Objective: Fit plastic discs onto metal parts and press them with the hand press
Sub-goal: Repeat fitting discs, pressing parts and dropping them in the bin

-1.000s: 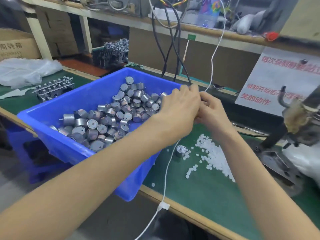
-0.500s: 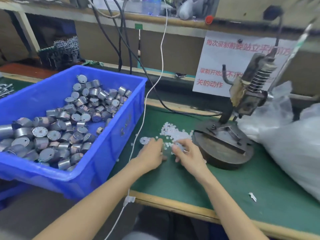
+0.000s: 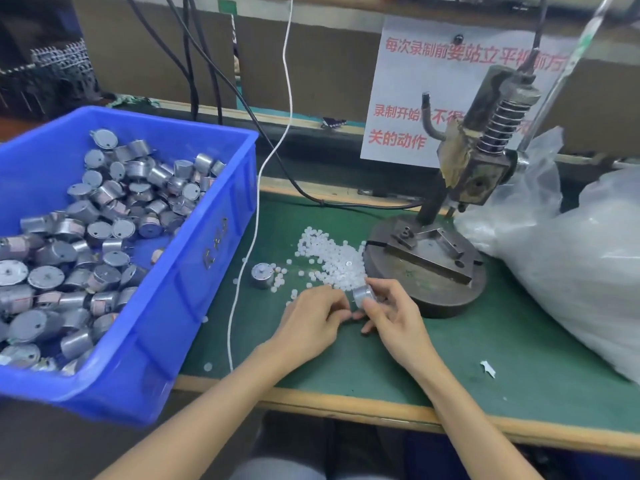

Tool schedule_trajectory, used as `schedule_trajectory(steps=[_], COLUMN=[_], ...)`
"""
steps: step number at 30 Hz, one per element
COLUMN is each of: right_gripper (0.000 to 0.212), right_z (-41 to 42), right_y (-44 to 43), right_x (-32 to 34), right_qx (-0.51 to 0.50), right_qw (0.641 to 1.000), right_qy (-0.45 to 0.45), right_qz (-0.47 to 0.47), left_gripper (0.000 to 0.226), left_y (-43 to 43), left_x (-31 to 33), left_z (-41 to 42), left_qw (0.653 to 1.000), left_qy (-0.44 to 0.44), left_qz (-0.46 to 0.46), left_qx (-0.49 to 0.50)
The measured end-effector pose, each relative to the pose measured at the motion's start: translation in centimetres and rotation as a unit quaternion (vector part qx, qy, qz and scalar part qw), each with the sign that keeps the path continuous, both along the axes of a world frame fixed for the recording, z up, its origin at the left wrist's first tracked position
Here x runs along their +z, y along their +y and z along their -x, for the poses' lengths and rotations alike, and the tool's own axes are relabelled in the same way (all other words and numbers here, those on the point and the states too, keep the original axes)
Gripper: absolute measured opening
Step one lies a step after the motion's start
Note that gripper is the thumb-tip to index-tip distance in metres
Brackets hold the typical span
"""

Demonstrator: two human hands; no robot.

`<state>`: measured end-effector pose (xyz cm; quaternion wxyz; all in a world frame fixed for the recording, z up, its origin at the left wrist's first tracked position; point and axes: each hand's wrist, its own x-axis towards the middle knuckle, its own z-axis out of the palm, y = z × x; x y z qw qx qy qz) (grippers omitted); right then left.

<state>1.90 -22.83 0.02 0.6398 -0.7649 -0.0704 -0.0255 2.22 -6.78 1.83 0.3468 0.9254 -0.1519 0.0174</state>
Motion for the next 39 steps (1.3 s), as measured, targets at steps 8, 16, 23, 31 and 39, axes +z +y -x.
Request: schedule_trajectory(steps=[8, 16, 23, 31, 39], right_gripper=[0.022, 0.016, 0.012, 0.021, 0.017], right_z=[0.3, 1.0, 0.7, 0.9, 0.8], right_y=[0.2, 0.5, 0.7, 1.0, 1.1], right_x=[-0.5, 0.0, -0.1, -1.0, -1.2], right_qx=[0.002, 0.016, 0.016, 0.029, 0.043], right_qw=[0.999, 0.988, 0.97, 0.91, 0.9], right_qy=[-0.019, -0.076, -0.14, -0.277, -0.292], right_qz=[0.037, 0.134, 0.2, 0.306, 0.321], left_gripper=[0.012, 0.048, 0.059, 0.038, 0.037], left_y=[0.8, 1.0, 0.9, 1.0, 0.9], left_x=[-2.5, -2.5, -2.4, -2.5, -2.7], left_z=[0.3, 0.7, 0.9, 1.1, 1.1], left_qw=[0.996, 0.996, 0.998, 0.995, 0.995], left_qy=[-0.029, 0.002, -0.04, -0.095, -0.089], left_qz=[0.082, 0.084, 0.044, 0.021, 0.017], left_qx=[-0.007, 0.015, 0.022, 0.023, 0.028])
